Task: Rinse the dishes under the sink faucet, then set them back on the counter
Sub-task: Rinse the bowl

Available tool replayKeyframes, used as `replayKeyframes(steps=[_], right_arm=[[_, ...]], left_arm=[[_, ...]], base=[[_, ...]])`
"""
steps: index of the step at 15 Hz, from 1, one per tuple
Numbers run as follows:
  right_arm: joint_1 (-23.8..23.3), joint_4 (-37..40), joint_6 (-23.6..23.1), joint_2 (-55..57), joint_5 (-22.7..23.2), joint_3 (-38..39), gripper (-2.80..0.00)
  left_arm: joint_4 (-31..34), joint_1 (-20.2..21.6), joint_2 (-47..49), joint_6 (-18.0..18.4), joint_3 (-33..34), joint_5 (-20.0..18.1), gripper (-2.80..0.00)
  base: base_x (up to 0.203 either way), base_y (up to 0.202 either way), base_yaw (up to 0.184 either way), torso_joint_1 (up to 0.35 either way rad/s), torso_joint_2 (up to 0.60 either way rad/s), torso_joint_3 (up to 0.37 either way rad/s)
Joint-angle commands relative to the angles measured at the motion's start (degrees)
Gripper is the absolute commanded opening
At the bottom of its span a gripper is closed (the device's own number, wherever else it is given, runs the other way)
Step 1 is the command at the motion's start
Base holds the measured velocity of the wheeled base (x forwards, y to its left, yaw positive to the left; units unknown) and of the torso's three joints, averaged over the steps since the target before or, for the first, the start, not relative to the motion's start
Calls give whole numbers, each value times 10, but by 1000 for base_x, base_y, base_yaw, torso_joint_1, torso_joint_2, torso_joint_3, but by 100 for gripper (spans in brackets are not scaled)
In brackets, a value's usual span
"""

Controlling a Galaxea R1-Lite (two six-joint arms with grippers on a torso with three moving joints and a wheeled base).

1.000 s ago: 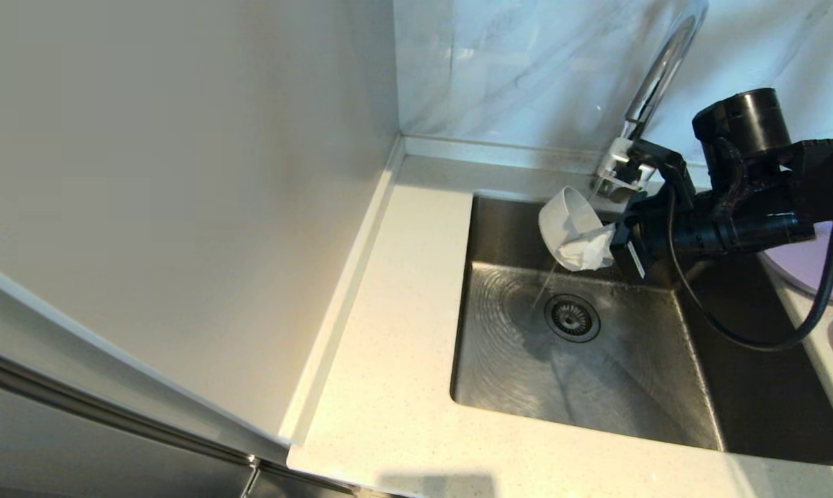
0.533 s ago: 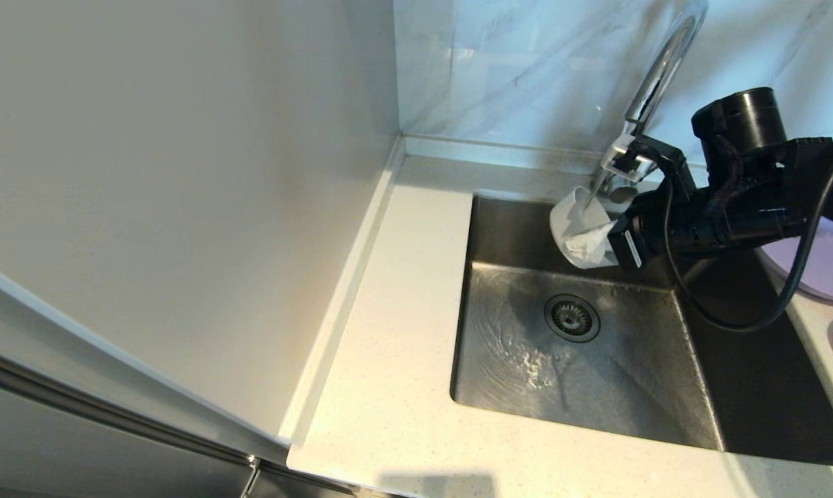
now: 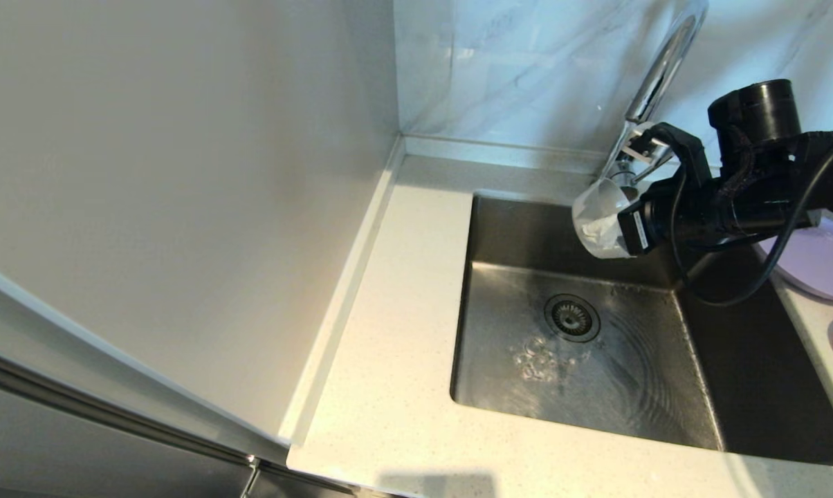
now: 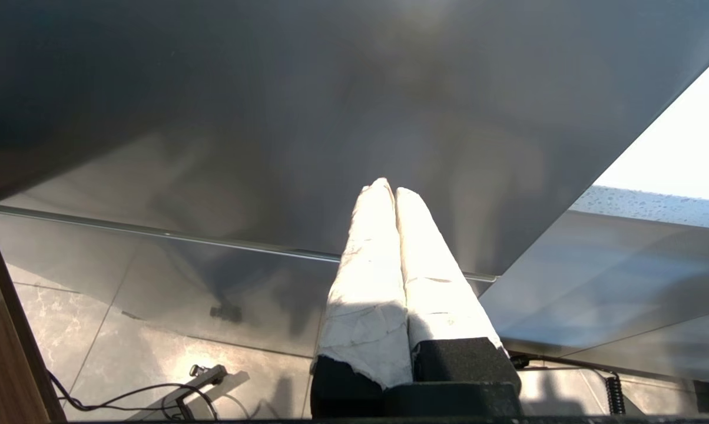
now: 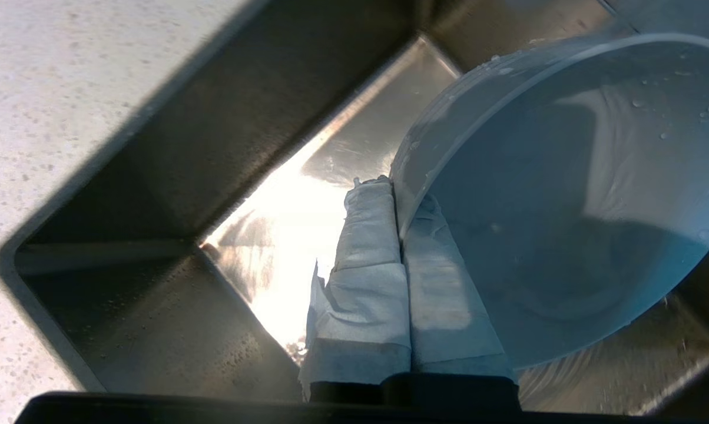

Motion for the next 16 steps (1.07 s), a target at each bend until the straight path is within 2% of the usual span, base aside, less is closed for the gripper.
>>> replayKeyframes(steps=[1, 2, 5, 7, 10, 12, 13, 16], right_arm=[[-36, 1, 4, -24, 6, 16, -280], [-55, 1, 5, -35, 16, 27, -280], [-104, 2, 8, -66, 94, 64, -280], [-123, 2, 61, -80, 155, 74, -280], [-156, -8, 242, -94, 287, 69, -280], [-177, -58, 379, -98, 372, 86, -280], [-184, -105, 431, -98, 390, 100, -280], [-198, -246, 606, -92, 401, 129, -280]], left_arm=[[0, 0, 0, 0, 0, 0, -280], [0, 0, 0, 0, 0, 0, -280], [0, 0, 0, 0, 0, 0, -280], [0, 0, 0, 0, 0, 0, -280], [0, 0, 0, 0, 0, 0, -280], [0, 0, 0, 0, 0, 0, -280], [0, 0, 0, 0, 0, 0, -280], [0, 0, 0, 0, 0, 0, -280]], base=[[0, 0, 0, 0, 0, 0], [0, 0, 0, 0, 0, 0], [0, 0, 0, 0, 0, 0], [0, 0, 0, 0, 0, 0], [0, 0, 0, 0, 0, 0], [0, 0, 0, 0, 0, 0], [0, 0, 0, 0, 0, 0], [0, 0, 0, 0, 0, 0]])
